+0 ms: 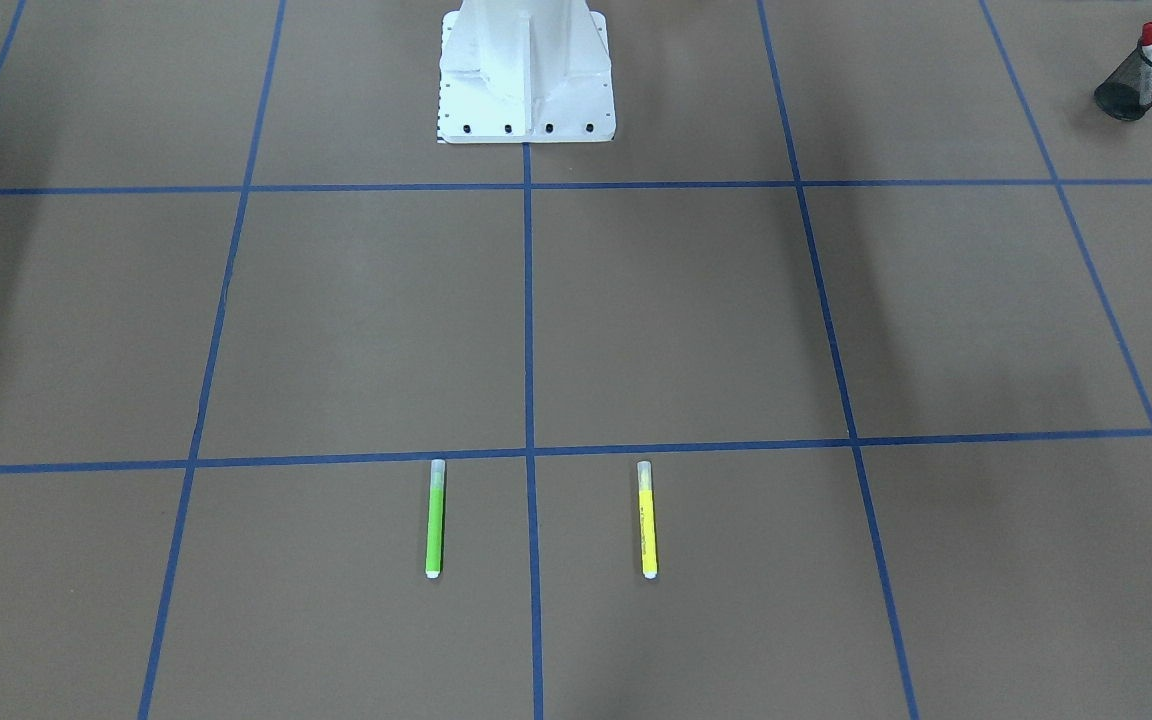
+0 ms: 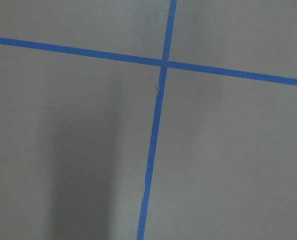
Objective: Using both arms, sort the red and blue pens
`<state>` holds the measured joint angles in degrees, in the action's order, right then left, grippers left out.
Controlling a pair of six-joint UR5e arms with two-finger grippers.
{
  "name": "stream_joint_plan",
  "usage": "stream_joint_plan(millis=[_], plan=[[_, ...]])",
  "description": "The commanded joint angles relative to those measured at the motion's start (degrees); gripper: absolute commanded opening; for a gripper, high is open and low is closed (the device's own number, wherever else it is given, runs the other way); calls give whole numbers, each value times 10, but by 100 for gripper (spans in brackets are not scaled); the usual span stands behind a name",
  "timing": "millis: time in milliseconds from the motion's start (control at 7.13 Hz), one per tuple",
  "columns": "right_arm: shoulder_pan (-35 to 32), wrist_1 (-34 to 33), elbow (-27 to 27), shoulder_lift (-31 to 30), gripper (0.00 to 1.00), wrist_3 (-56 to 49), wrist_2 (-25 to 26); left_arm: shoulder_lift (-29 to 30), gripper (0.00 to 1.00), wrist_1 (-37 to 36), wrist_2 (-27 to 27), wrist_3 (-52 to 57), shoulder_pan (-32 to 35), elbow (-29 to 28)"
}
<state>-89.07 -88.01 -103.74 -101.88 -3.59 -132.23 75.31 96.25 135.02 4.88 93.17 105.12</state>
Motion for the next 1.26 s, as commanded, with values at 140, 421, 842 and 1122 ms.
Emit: stream_joint_plan(millis=[140,421,842,1122], plan=[[-1,-1,14,-2,100,4,-3,9,100,1,-1,-3,0,-6],[-2,-1,13,1,100,6,-3,8,100,0,-1,0,0,-10],[-8,38,15,-6,100,-4,0,0,100,-1,-5,1,0,-9],[-15,45,6,-11,100,-4,0,-1,100,-2,-2,1,0,-8]])
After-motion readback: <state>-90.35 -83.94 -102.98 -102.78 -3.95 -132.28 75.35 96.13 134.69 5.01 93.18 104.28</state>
